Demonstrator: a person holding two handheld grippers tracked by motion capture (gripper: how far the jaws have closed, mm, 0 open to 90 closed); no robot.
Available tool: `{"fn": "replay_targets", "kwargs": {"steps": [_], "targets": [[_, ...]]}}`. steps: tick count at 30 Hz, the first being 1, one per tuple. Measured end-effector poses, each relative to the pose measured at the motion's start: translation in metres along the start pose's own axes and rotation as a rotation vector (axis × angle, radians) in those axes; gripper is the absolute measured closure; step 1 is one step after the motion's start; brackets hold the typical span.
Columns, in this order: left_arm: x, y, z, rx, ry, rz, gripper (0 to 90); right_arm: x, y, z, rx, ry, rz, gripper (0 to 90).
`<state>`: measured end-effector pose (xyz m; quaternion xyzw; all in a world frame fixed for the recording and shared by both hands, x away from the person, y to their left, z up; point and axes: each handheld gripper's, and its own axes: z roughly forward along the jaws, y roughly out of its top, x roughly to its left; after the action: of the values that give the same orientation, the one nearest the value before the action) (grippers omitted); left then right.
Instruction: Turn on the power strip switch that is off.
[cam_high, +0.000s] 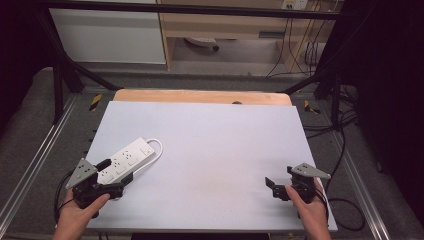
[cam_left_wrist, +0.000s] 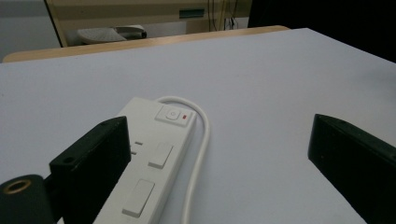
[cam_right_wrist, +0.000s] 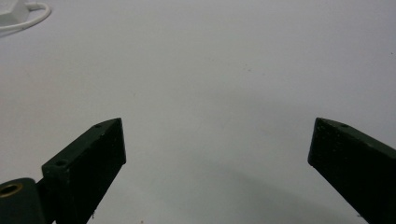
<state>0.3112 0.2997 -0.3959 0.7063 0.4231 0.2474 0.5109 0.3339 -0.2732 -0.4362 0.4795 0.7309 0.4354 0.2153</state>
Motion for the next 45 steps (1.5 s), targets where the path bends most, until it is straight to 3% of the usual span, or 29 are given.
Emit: {"fn": "replay_targets", "kwargs": {"steps": [10,17,24,45], "targets": [[0.0,0.005,-0.003,-0.043,-0.002,-0.013,9.9,0.0,0.001,0.001,-0.007,-0.001,-0.011,4.7],[0.003,0.008,-0.009,-0.098,0.004,-0.032,19.9,0.001,0.003,0.003,-0.011,-0.004,-0.017,4.7],[0.008,0.013,-0.018,-0.143,0.014,-0.061,36.3,0.002,0.004,0.001,-0.026,-0.003,-0.027,5.4],[0.015,0.014,-0.03,-0.136,0.06,-0.053,67.3,0.006,0.005,0.003,-0.017,0.001,-0.043,5.1]]}}
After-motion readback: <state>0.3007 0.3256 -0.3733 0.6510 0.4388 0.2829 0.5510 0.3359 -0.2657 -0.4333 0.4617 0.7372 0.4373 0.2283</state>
